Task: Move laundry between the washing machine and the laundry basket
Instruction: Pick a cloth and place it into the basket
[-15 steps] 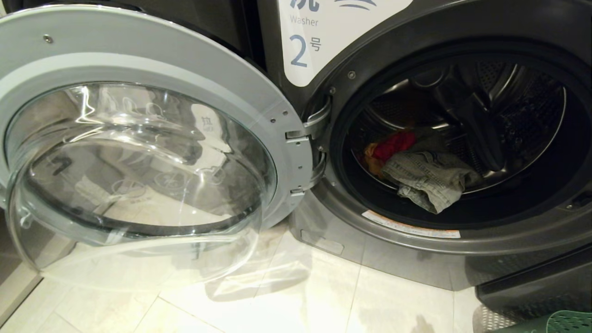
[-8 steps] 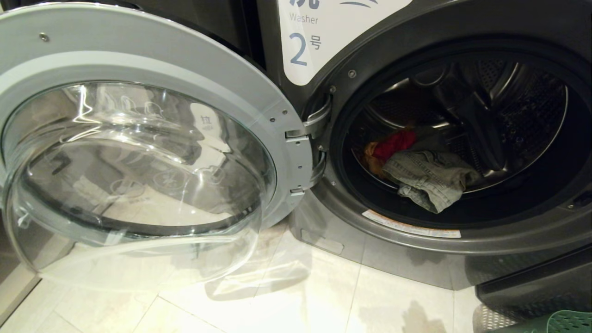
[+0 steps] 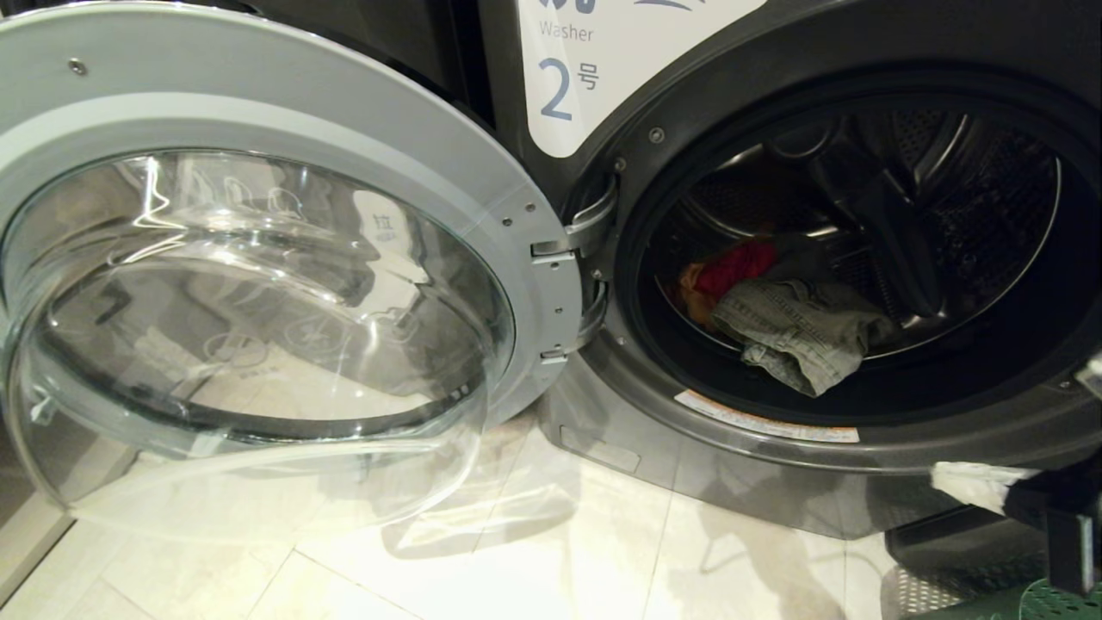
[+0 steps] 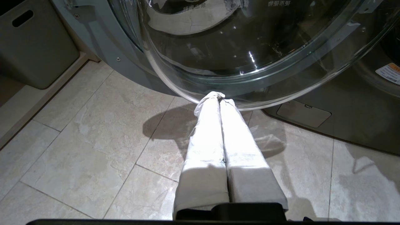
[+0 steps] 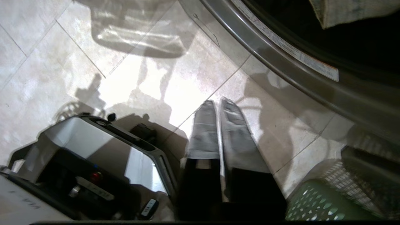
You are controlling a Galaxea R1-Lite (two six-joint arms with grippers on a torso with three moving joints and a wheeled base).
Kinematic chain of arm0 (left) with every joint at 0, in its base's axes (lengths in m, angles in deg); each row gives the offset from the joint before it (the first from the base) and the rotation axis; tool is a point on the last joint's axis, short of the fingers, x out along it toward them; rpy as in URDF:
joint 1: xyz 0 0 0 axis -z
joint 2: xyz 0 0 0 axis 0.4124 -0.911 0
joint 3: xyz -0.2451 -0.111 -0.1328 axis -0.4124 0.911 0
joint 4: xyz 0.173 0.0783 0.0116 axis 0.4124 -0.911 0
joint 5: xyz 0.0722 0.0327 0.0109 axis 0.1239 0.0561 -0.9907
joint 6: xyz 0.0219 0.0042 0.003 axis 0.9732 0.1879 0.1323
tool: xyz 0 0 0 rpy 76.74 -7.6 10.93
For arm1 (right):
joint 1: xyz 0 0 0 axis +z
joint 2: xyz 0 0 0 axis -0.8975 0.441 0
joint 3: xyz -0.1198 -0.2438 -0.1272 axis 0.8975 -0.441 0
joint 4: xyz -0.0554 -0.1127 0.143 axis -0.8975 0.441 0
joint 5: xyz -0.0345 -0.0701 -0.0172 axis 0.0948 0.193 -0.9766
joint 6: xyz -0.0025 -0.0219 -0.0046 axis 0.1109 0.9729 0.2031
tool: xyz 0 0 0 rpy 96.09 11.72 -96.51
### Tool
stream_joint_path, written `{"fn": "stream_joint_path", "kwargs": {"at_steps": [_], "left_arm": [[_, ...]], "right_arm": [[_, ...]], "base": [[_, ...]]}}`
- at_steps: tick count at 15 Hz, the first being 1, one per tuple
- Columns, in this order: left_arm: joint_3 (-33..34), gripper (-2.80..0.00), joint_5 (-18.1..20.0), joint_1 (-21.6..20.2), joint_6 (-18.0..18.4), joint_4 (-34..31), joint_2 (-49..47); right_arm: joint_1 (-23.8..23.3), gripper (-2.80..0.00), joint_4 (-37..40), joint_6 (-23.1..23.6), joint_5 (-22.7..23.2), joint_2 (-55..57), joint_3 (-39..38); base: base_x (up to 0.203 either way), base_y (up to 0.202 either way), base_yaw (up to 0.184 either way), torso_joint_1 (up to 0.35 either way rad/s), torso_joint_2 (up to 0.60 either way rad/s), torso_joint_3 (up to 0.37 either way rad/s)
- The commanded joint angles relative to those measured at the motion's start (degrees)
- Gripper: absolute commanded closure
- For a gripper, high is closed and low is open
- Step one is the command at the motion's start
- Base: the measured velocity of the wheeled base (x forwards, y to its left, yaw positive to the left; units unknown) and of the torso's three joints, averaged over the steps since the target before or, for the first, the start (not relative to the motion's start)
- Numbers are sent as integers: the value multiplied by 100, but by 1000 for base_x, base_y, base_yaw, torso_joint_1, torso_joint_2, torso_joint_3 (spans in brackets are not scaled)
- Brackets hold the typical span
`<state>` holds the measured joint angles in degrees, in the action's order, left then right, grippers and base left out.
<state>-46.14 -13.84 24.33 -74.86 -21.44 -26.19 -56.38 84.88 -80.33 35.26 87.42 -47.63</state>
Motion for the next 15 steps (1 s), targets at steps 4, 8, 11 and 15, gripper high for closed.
{"fn": "stream_joint_path", "kwargs": {"at_steps": [4,8,11,15], "left_arm": [[229,0,-8,-6,-7,7,-7],[229,0,-8,-6,-7,7,-7],[229,0,-8,-6,-11,7,-7],[229,0,-8,-6,-7,7,-7]], "right_arm": [[434,-280,-1126,-252,-505,2145,189],[441,-280,-2621,-986,-1488,2964,260],[462,-280,-3677,-1038,-2240,3441,353],[524,-280,-4272,-842,-3030,4112,1022]], "base": [[0,0,0,0,0,0],[0,0,0,0,0,0],[0,0,0,0,0,0],[0,0,0,0,0,0]]}}
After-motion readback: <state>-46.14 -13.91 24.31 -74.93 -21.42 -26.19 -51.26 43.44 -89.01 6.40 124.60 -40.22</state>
